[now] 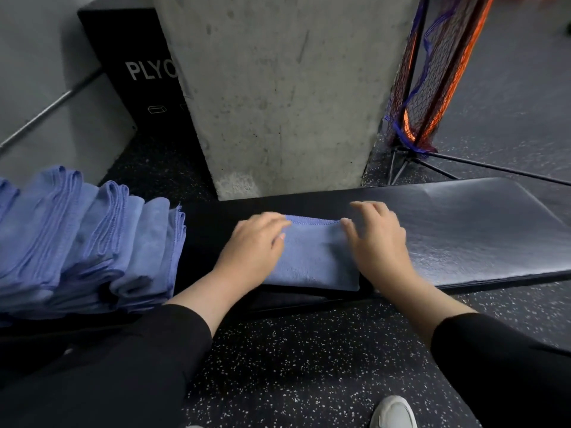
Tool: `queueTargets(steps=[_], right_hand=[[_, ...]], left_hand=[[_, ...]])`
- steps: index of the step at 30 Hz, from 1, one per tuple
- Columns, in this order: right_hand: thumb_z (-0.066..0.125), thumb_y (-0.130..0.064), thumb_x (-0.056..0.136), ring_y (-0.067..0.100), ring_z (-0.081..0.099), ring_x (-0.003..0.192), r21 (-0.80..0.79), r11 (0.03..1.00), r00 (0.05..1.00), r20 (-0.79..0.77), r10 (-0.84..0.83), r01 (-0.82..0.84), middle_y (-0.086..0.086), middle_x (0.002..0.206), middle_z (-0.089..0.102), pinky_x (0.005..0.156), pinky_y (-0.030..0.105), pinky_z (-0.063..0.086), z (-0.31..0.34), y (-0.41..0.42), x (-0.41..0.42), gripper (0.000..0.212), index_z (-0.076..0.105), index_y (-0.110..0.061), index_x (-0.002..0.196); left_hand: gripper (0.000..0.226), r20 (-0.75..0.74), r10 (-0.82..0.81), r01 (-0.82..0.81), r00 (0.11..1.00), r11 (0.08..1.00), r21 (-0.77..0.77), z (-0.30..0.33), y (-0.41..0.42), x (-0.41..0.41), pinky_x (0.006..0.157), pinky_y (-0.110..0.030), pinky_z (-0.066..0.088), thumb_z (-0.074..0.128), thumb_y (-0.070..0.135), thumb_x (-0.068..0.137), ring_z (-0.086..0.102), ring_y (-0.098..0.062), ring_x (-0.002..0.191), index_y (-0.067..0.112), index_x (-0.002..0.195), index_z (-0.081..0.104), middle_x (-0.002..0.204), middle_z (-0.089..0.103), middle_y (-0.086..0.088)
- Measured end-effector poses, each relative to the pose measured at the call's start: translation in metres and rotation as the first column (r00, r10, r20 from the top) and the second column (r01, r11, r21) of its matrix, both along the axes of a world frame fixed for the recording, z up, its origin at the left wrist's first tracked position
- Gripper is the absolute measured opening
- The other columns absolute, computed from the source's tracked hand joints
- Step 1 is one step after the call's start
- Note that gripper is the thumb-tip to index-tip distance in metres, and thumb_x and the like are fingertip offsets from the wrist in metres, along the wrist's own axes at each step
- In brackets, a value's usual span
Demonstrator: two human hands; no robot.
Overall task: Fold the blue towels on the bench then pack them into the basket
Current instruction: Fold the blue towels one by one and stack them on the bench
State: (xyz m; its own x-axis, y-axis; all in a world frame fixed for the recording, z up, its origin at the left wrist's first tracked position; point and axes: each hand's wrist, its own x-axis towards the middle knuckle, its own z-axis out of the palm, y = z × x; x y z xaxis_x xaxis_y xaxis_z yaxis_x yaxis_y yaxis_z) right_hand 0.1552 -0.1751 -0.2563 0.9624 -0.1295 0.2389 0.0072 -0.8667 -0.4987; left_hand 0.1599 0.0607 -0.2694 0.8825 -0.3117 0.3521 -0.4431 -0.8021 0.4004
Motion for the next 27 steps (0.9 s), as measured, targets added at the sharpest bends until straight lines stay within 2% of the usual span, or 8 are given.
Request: queueTargets(steps=[3,7,11,14,18,21,24,27], right_hand=[[0.046,-0.043,0.099,0.023,0.053,0.129,-0.051,0.951,0.950,0.058,0.307,-0.305,0.001,0.143,0.055,0.104,0.044,0.045,-0.007,0.009,-0.014,0.044,0.061,-0.019,0.133],[0.008,-0.072,0.091,0.005,0.000,0.154,-0.187,0.829,0.809,-0.407,0.423,-0.527,-0.017,0.167,0.003,0.125,0.047,0.008,-0.028,0.003,-0.027,0.079,0.017,-0.033,0.160],[-0.005,-0.076,0.086,-0.003,-0.014,0.150,-0.213,0.835,0.820,-0.419,0.391,-0.507,-0.022,0.165,-0.010,0.126,0.045,-0.002,-0.032,-0.013,-0.026,0.085,0.000,-0.034,0.160],[0.004,-0.070,0.091,-0.005,-0.016,0.149,-0.199,0.833,0.806,-0.442,0.394,-0.516,-0.023,0.164,-0.012,0.125,0.045,-0.003,-0.029,-0.018,-0.025,0.078,-0.001,-0.034,0.161],[0.023,-0.086,0.085,-0.002,0.003,0.152,-0.138,0.795,0.795,-0.265,0.545,-0.591,-0.019,0.165,0.015,0.125,0.045,0.010,-0.033,-0.035,-0.034,0.088,0.031,-0.033,0.156],[0.052,-0.078,0.081,0.005,0.024,0.149,-0.162,0.772,0.787,-0.195,0.585,-0.614,-0.014,0.155,0.035,0.121,0.048,0.025,-0.038,-0.044,-0.040,0.080,0.045,-0.032,0.147],[0.056,-0.057,0.084,0.007,0.044,0.135,-0.153,0.801,0.816,-0.115,0.567,-0.579,-0.015,0.145,0.047,0.110,0.046,0.039,-0.033,-0.036,-0.041,0.055,0.056,-0.029,0.132],[0.054,-0.042,0.091,0.010,0.058,0.112,-0.107,0.850,0.856,-0.046,0.514,-0.516,-0.020,0.120,0.061,0.099,0.040,0.045,-0.022,-0.029,-0.038,0.026,0.060,-0.029,0.113]], left_hand=[[0.049,-0.195,-0.061,0.104,0.979,0.970,0.218,-0.008,-0.011,-0.004,0.119,-0.042,0.024,0.036,0.039,0.103,0.037,-0.018,0.147,0.022,0.146,0.053,0.158,0.043,0.003],[0.057,-0.391,-0.015,0.168,0.920,0.918,0.360,-0.013,-0.008,-0.007,0.126,-0.044,-0.002,0.024,0.045,0.108,-0.010,-0.003,0.154,0.031,0.162,0.009,0.169,-0.006,0.016],[0.061,-0.441,0.007,0.172,0.897,0.915,0.365,-0.009,0.001,-0.012,0.126,-0.046,-0.004,0.020,0.047,0.108,-0.018,0.000,0.151,0.030,0.162,-0.001,0.166,-0.014,0.019],[0.061,-0.455,0.018,0.161,0.891,0.922,0.352,-0.008,0.006,-0.014,0.126,-0.045,-0.005,0.019,0.047,0.108,-0.018,0.001,0.151,0.027,0.162,0.000,0.167,-0.012,0.018],[0.074,-0.326,-0.034,0.144,0.945,0.936,0.322,-0.008,0.019,-0.016,0.126,-0.039,-0.001,0.012,0.063,0.097,0.003,0.001,0.153,0.025,0.159,0.028,0.168,0.015,0.011],[0.091,-0.265,-0.126,0.198,0.956,0.944,0.263,-0.006,0.029,-0.021,0.126,-0.035,0.006,0.011,0.083,0.086,0.021,0.000,0.150,0.029,0.151,0.045,0.161,0.035,0.012],[0.095,-0.260,-0.158,0.234,0.953,0.927,0.293,-0.006,0.031,-0.023,0.125,-0.039,0.011,0.014,0.092,0.080,0.024,-0.004,0.149,0.035,0.149,0.046,0.159,0.036,0.013],[0.074,-0.253,-0.155,0.231,0.955,0.925,0.303,-0.007,0.028,-0.025,0.125,-0.037,0.012,0.044,0.079,0.086,0.024,-0.005,0.148,0.036,0.147,0.046,0.158,0.034,0.015]])
